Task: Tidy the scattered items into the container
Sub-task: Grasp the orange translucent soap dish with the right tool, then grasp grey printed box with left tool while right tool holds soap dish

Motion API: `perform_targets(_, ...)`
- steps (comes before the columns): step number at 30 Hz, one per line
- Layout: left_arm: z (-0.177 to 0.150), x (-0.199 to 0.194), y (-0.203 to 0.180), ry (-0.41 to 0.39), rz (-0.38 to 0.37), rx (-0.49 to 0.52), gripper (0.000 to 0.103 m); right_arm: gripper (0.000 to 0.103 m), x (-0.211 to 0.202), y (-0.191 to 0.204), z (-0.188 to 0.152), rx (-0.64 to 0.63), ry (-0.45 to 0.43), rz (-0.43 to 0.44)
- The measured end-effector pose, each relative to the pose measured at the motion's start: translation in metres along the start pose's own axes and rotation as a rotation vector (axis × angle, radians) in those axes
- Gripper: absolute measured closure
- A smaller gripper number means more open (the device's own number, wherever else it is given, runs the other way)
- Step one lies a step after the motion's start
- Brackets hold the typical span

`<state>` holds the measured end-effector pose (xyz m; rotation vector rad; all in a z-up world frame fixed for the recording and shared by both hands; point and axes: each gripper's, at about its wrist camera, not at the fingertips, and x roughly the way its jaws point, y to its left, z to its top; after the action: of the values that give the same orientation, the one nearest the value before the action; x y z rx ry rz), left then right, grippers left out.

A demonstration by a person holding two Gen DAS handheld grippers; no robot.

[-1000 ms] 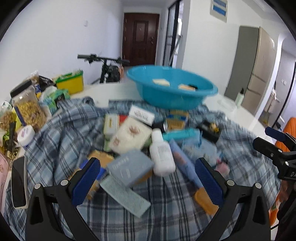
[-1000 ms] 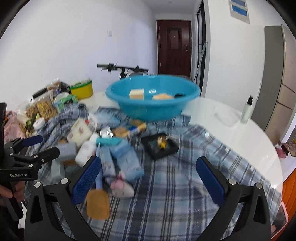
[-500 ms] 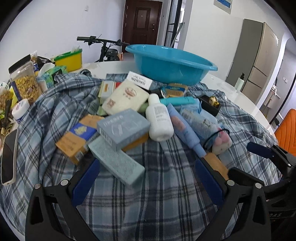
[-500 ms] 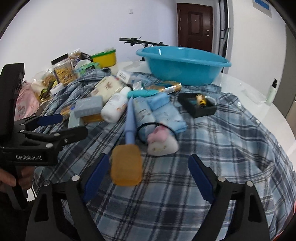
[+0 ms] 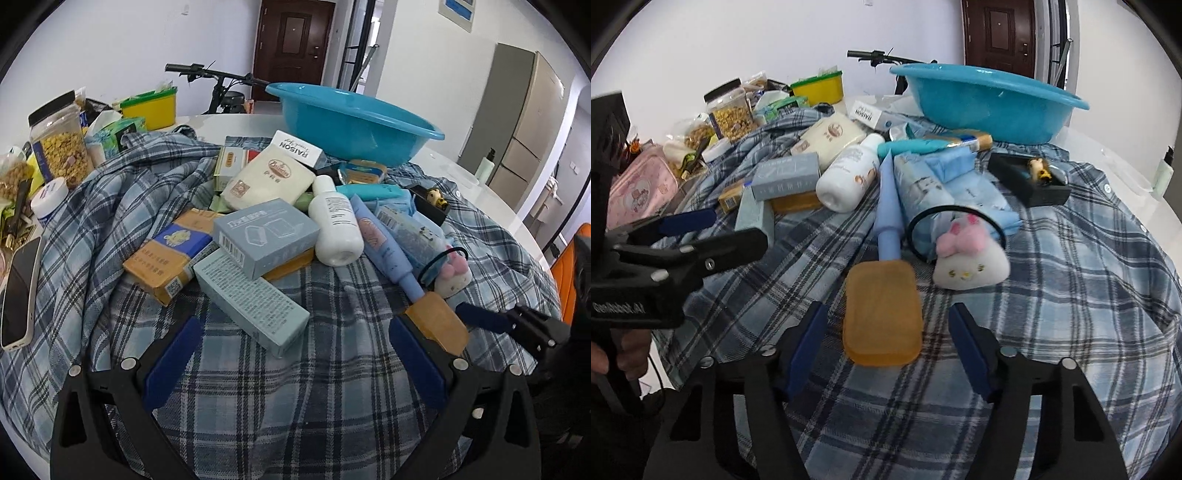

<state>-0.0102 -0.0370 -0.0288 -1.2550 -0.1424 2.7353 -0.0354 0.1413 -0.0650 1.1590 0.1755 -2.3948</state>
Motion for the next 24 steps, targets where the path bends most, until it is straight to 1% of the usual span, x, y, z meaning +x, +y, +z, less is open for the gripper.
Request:
perform_targets(1, 0.000, 0.001, 0.001, 0.003, 0.000, -0.006, 0.000, 0.040, 0.001, 0.001, 0.000, -0.008, -0.007, -0.009)
perform_targets(2, 0.000, 0.001, 0.002, 0.003, 0.000, -0.009, 0.000, 0.044, 0.001, 0.002, -0.001, -0.010, -0.009, -0.013)
perform_targets(3, 0.000, 0.001, 0.002, 0.002, 0.002, -0.011, 0.000, 0.052, 0.001, 0.001, -0.001, -0.011, -0.012, -0.018)
perform_targets(5, 0.000, 0.001, 0.004, 0.002, 0.005, -0.016, 0.000, 0.061, -0.001, -0.003, -0.001, 0.006, -0.017, -0.017)
perform_targets(8, 0.000, 0.003, 0.007, 0.004, 0.009, -0.027, 0.000, 0.062, -0.004, -0.010, -0.001, 0.035, -0.024, -0.002)
perform_targets(12, 0.003, 0.002, 0.010, -0.009, 0.016, -0.025, 0.000, 0.062, -0.015, -0.017, -0.001, 0.054, -0.063, -0.001)
perform_targets(13, 0.005, 0.002, 0.010, -0.017, 0.015, -0.017, 0.000, 0.062, -0.018, -0.020, 0.000, 0.058, -0.073, -0.007)
perform_targets(15, 0.012, 0.003, 0.011, -0.042, 0.005, 0.030, 0.000, 0.062, -0.021, -0.025, 0.001, 0.065, -0.076, -0.013)
perform_targets(17, 0.022, 0.007, 0.012, -0.048, 0.029, 0.073, 0.000, 0.062, -0.021, -0.030, 0.001, 0.078, -0.071, -0.012)
perform_targets(19, 0.033, 0.013, 0.014, -0.040, 0.014, 0.120, 0.000, 0.062, -0.023, -0.033, 0.000, 0.087, -0.070, -0.016)
perform_targets(21, 0.043, 0.021, 0.018, -0.013, -0.040, 0.157, 0.000, 0.062, -0.026, -0.035, 0.000, 0.093, -0.074, -0.021)
perform_targets(22, 0.045, 0.024, 0.018, 0.000, -0.052, 0.166, 0.000, 0.062, -0.028, -0.036, 0.001, 0.094, -0.078, -0.023)
perform_targets(24, 0.053, 0.036, 0.018, 0.044, -0.030, 0.189, 0.000, 0.062, -0.032, -0.037, 0.001, 0.095, -0.085, -0.031)
